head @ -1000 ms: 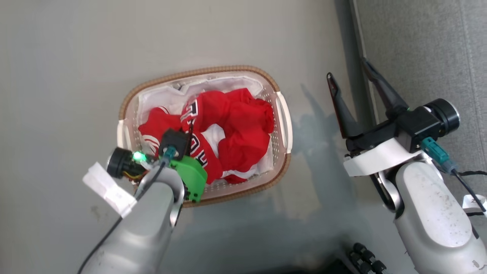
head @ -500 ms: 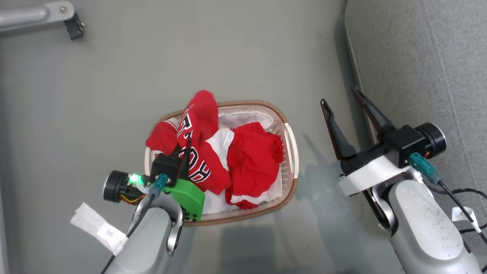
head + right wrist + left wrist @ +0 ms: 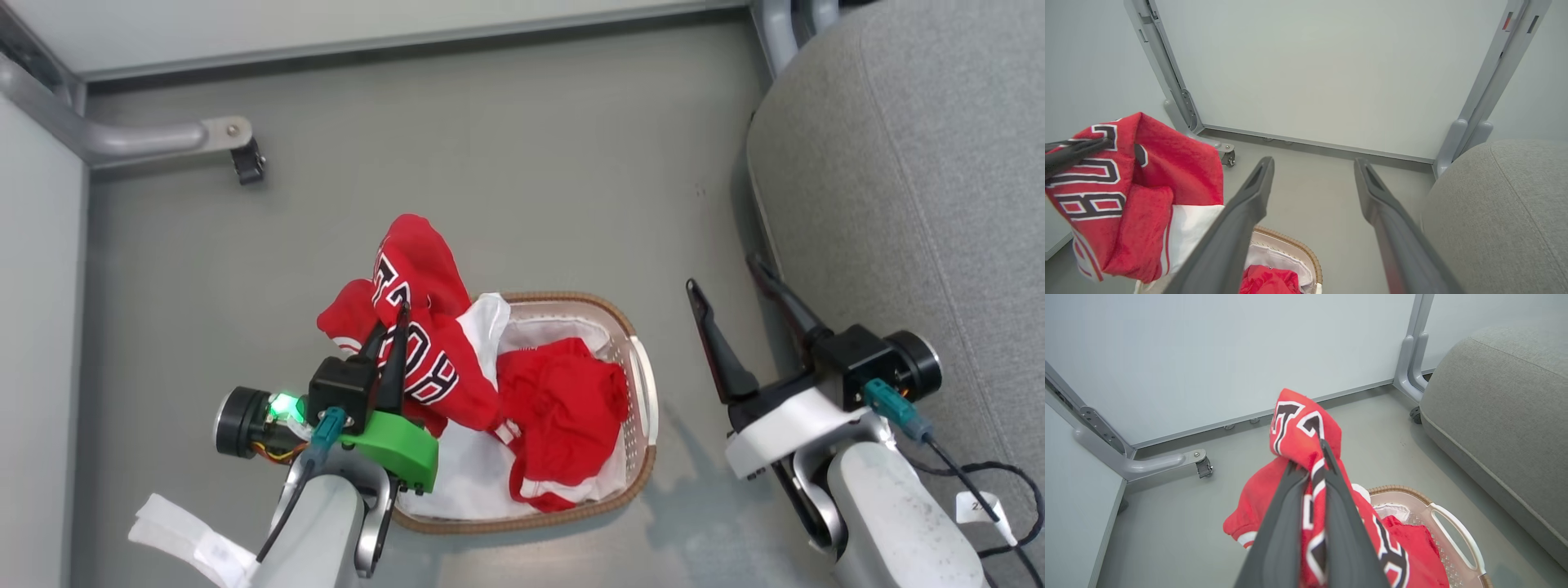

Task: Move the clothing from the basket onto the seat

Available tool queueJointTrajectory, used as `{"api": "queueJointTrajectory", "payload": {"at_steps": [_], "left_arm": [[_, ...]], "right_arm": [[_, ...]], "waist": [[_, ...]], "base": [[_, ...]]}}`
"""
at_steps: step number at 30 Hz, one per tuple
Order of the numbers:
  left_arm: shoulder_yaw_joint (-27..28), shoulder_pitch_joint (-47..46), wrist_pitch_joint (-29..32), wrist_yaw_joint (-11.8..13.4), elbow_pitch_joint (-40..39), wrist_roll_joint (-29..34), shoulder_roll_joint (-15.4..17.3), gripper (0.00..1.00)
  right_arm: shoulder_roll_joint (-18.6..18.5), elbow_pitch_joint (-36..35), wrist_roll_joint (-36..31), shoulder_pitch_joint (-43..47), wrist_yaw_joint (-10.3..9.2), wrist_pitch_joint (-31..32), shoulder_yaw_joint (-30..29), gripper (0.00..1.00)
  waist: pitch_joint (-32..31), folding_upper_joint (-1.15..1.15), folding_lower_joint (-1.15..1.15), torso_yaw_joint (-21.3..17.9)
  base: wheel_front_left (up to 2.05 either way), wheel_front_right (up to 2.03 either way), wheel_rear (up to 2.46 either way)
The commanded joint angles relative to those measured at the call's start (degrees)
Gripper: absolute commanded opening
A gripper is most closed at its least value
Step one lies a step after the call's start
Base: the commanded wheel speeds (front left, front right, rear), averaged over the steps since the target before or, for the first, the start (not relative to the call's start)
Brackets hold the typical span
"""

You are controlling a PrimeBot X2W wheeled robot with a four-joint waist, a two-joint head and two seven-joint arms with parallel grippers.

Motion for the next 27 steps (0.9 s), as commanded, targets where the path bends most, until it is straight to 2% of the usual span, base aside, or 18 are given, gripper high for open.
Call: {"api": "queueJointTrajectory", "payload": {"at_steps": [1, 9, 27], "left_arm": [[0.36, 1.35, -0.22, -0.19, -0.94, 0.30, 0.01, 0.00], [1.72, 3.73, -0.22, -1.56, -5.61, 0.54, -0.23, 0.00], [1.19, 5.60, -0.21, -1.53, -12.83, -1.42, -0.28, 0.00]], "right_arm": [[-0.35, 0.44, 0.14, 1.28, -0.04, -0.28, 0.11, 1.00], [0.26, 1.50, 0.51, 3.65, -0.04, -0.28, 0.22, 1.00], [2.09, 2.76, 0.56, 9.41, -0.04, -0.28, -1.61, 1.00]], "waist": [[-3.36, 0.00, 0.00, 1.18], [-7.05, 0.00, 0.00, 1.39], [-12.88, 0.00, 0.00, 0.97]], "base": [[0.00, 0.00, 0.00], [0.00, 0.00, 0.00], [0.00, 0.00, 0.00]]}}
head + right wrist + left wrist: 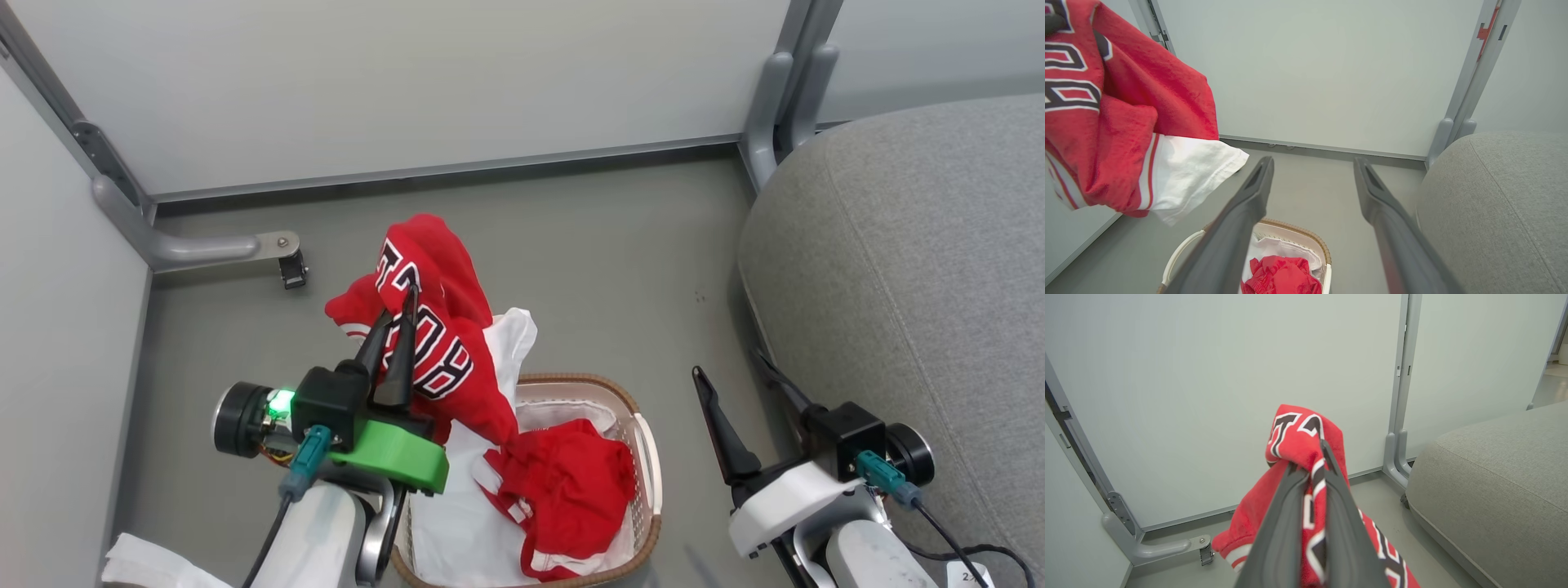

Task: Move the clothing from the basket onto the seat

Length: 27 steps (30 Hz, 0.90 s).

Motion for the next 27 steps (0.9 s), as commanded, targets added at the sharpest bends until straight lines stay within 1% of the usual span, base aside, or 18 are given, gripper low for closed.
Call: {"api": "queueJointTrajectory", "payload": {"at_steps": [1, 4, 8, 14, 17, 21, 23, 27], "left_arm": [[-0.30, 1.10, -0.22, 0.30, -0.56, -0.55, 0.09, 0.00], [-0.80, 1.15, -0.21, 0.39, -1.12, -0.84, 0.10, 0.00], [-1.96, 0.69, -0.21, 0.67, -1.85, -1.11, 0.09, 0.00], [-4.10, -0.72, -0.21, 1.09, -2.60, -2.39, 0.10, 0.00], [-5.25, -1.21, -0.22, 1.39, -2.45, -2.69, 0.12, 0.00], [-6.54, -1.91, -0.22, 1.88, -2.51, -3.34, 0.10, 0.00], [-7.06, -2.24, -0.22, 2.27, -2.48, -3.68, 0.11, 0.00], [-8.15, -2.66, -0.21, 2.74, -2.61, -4.49, 0.10, 0.00]], "right_arm": [[-0.04, -0.05, -0.02, 1.06, -0.03, -0.28, -0.24, 1.00], [-0.36, -0.28, -0.17, 1.23, -0.04, -0.28, 0.42, 1.00], [-1.00, -0.88, 0.42, 0.15, -0.04, -0.28, 3.93, 1.00], [-1.87, -0.77, 2.90, -4.17, -0.04, -0.28, 13.67, 1.00], [-2.33, 0.72, 5.37, -7.49, -0.04, -0.28, 20.52, 1.00], [-3.18, 2.97, 8.14, -12.16, -0.04, -0.28, 27.18, 1.00], [-3.26, 4.23, 9.06, -14.01, -0.04, -0.28, 29.34, 1.00], [-2.25, 7.14, 10.01, -17.26, -0.04, -0.28, 31.05, 1.00]], "waist": [[-0.40, 0.00, 0.00, 0.05], [-0.49, 0.00, 0.00, 0.37], [-0.30, 0.00, 0.00, 1.20], [0.50, 0.00, 0.00, 3.19], [0.96, 0.00, 0.00, 4.58], [1.70, 0.00, 0.00, 6.41], [2.09, 0.00, 0.00, 7.27], [2.79, 0.00, 0.00, 8.88]], "base": [[0.00, 0.00, 0.00], [0.00, 0.00, 0.00], [0.00, 0.00, 0.00], [0.00, 0.00, 0.00], [0.00, 0.00, 0.00], [0.00, 0.00, 0.00], [0.00, 0.00, 0.00], [0.00, 0.00, 0.00]]}}
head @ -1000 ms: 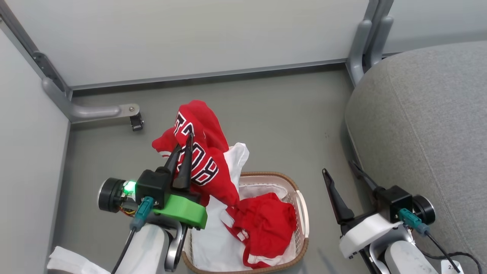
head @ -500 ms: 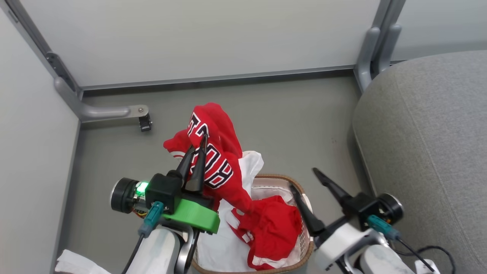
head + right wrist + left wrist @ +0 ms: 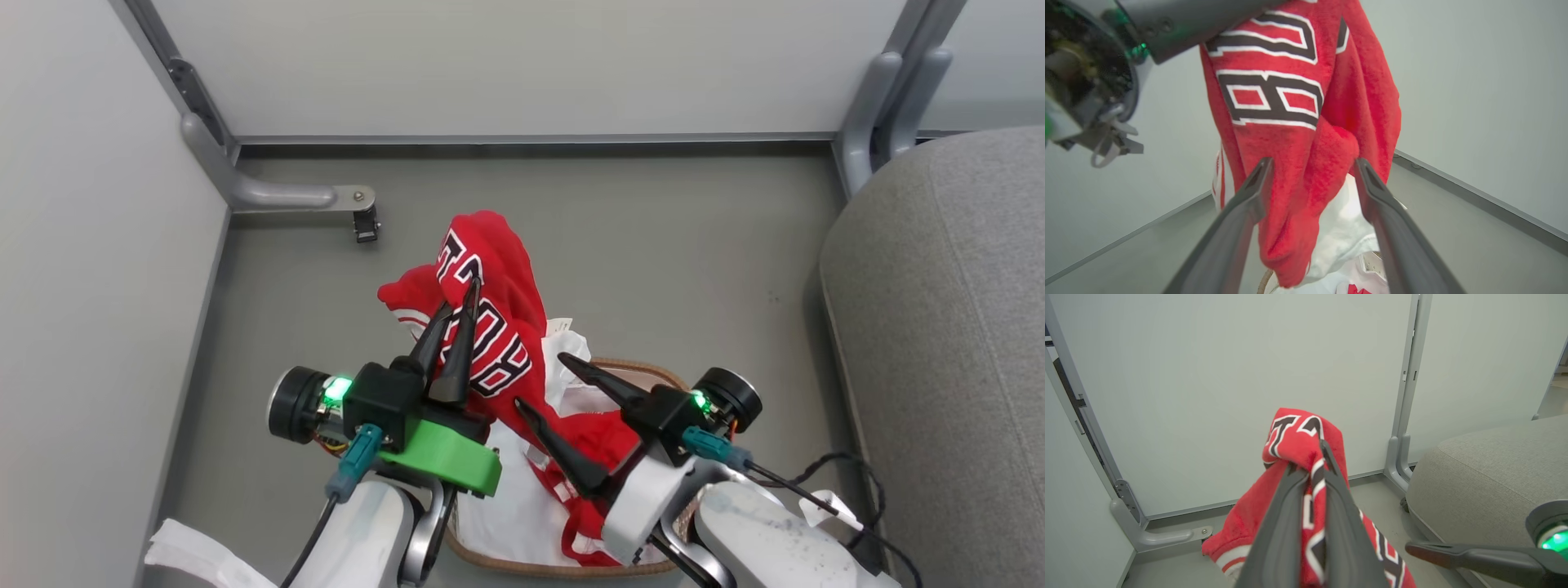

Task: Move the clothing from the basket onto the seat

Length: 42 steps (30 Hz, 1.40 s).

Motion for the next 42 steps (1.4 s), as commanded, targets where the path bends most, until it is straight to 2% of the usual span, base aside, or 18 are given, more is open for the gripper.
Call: {"api": "queueJointTrajectory", "payload": {"at_steps": [1, 10, 14, 15, 16, 17, 19, 30, 31, 32, 33, 34, 42], "left_arm": [[-0.36, -1.02, -0.21, 0.41, -0.39, -0.65, 0.13, 0.00], [-3.35, -2.28, -0.21, 1.03, -0.67, -2.25, 0.12, 0.00], [-4.30, -2.64, -0.21, 1.34, -0.89, -3.00, 0.12, 0.00], [-4.59, -2.64, -0.21, 1.47, -0.95, -3.24, 0.12, 0.00], [-4.77, -2.64, -0.22, 1.58, -0.96, -3.33, 0.12, 0.00], [-4.91, -2.64, -0.22, 1.58, -0.98, -3.46, 0.12, 0.00], [-5.11, -2.49, -0.22, 1.70, -1.04, -3.87, 0.12, 0.00], [-4.65, -1.40, -0.21, 1.43, 0.10, -2.45, 0.12, 0.00], [-4.52, -1.21, -0.22, 1.45, 0.16, -2.18, 0.13, 0.13], [-4.29, -1.10, -0.21, 1.55, 0.06, -1.91, 0.13, 0.46], [-4.04, -0.86, -0.21, 1.55, 0.00, -1.44, 0.12, 0.89], [-3.80, -0.58, -0.21, 1.53, 0.21, -1.06, 0.13, 1.00], [-1.67, 0.80, -0.20, 0.49, 0.79, 2.86, 0.13, 1.00]], "right_arm": [[0.49, 0.90, 0.56, -1.19, -0.04, -0.28, 0.72, 1.00], [2.24, 4.69, 2.41, -5.89, -0.04, -0.28, 5.85, 1.00], [2.75, 5.83, 3.24, -7.09, -0.04, -0.28, 5.61, 1.00], [2.88, 6.09, 3.45, -7.21, -0.04, -0.28, 5.51, 0.97], [2.96, 6.26, 3.51, -7.26, -0.04, -0.28, 5.51, 0.79], [3.03, 6.40, 3.52, -7.42, -0.04, -0.28, 5.52, 0.46], [3.09, 6.64, 3.48, -7.86, -0.04, -0.28, 5.12, 0.00], [2.76, 5.39, 1.77, -4.88, -0.04, -0.28, 0.11, 0.00], [2.72, 4.76, 1.64, -4.44, -0.04, -0.28, -1.11, 0.00], [2.68, 4.40, 1.49, -3.90, -0.04, -0.28, -1.81, 0.00], [2.51, 3.89, 1.18, -2.97, -0.04, -0.28, -2.54, 0.00], [2.34, 3.35, 0.97, -2.42, -0.04, -0.28, -3.11, 0.00], [1.17, -1.28, -0.82, 0.72, -0.04, -0.29, -7.83, 0.00]], "waist": [[0.96, 0.00, 0.00, 1.56], [2.07, 0.00, 0.00, 4.55], [2.34, 0.00, 0.00, 5.51], [2.38, 0.00, 0.00, 5.67], [2.41, 0.00, 0.00, 5.76], [2.45, 0.00, 0.00, 5.83], [2.53, 0.00, 0.00, 5.88], [2.07, 0.00, 0.00, 4.19], [1.91, 0.00, 0.00, 3.88], [1.83, 0.00, 0.00, 3.54], [1.74, 0.00, 0.00, 3.07], [1.69, 0.00, 0.00, 2.64], [2.01, 0.00, 0.00, -3.49]], "base": [[0.00, 0.00, 0.00], [0.00, 0.00, 0.00], [0.00, 0.00, 0.00], [0.00, 0.00, 0.00], [0.00, 0.00, 0.00], [0.00, 0.00, 0.00], [0.00, 0.00, 0.00], [0.00, 0.00, 0.00], [0.00, 0.00, 0.00], [0.00, 0.00, 0.00], [0.00, 0.00, 0.00], [0.00, 0.00, 0.00], [0.00, 0.00, 0.00]]}}
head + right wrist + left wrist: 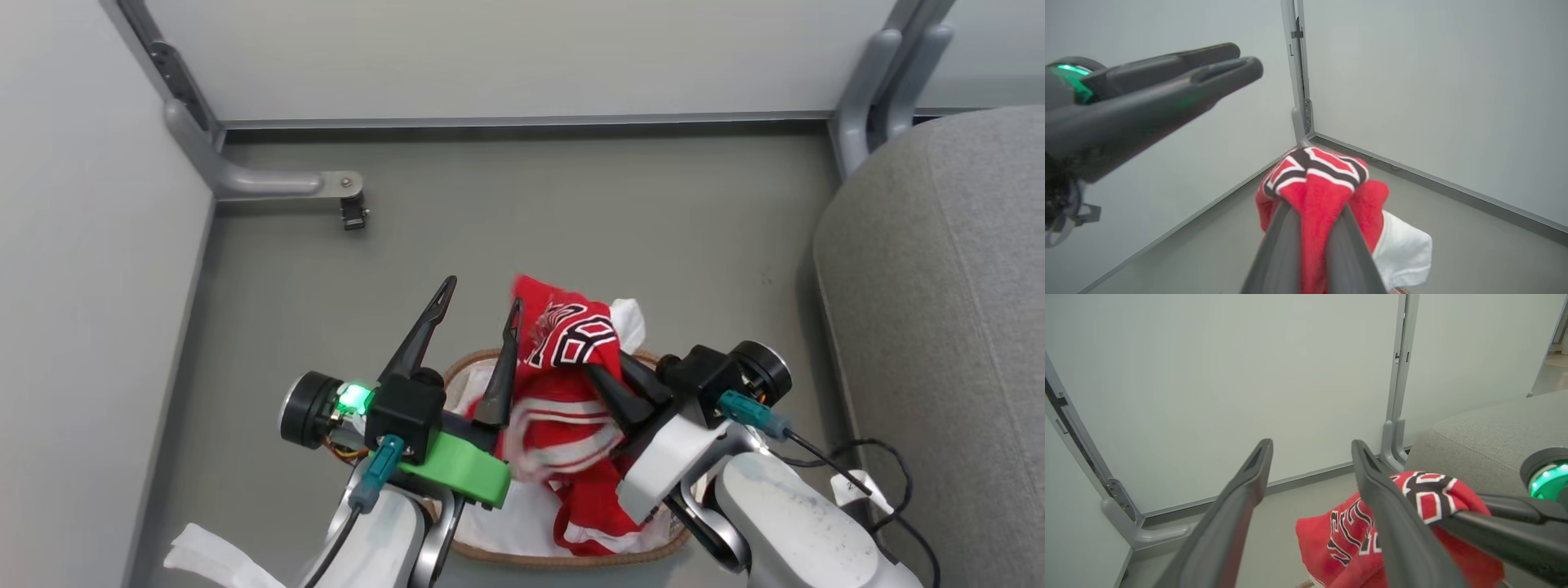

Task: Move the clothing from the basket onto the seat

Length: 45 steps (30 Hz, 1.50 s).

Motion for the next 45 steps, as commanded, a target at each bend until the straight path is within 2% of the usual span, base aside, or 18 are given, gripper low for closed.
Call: {"api": "queueJointTrajectory", "payload": {"at_steps": [1, 12, 30, 38, 45], "left_arm": [[0.62, 0.88, -0.17, -0.43, 0.11, 0.81, 0.15, 1.00], [2.85, 2.45, -0.11, -2.79, 0.73, 2.22, 0.17, 1.00], [4.61, 3.22, -0.11, -4.80, 2.81, 4.04, 0.19, 1.00], [5.09, 3.65, -0.11, -5.44, 3.59, 5.19, 0.21, 1.00], [5.57, 1.84, -0.11, -6.01, 3.77, 6.39, 0.24, 1.00]], "right_arm": [[-0.46, -0.90, -0.35, 0.95, -0.04, -0.30, -0.86, 0.00], [-0.77, -4.12, -0.78, 2.69, -0.04, -0.30, -4.58, 0.00], [-0.40, -5.98, -1.49, 4.70, -0.04, -0.30, -7.27, 0.00], [-0.62, -6.22, -1.23, 4.85, -0.04, -0.30, -9.22, 0.00], [-2.62, -5.05, -2.37, 0.27, -0.04, -0.30, -12.17, 0.00]], "waist": [[0.21, 0.00, 0.00, -3.73], [0.71, 0.00, 0.00, -15.89], [0.99, 0.00, 0.00, -31.32], [1.57, 0.00, 0.00, -35.78], [4.37, 0.00, 0.00, -36.08]], "base": [[0.00, 0.00, 0.00], [0.00, 0.00, 0.00], [0.00, 0.00, 0.00], [0.00, 0.00, 0.00], [0.00, 0.00, 0.00]]}}
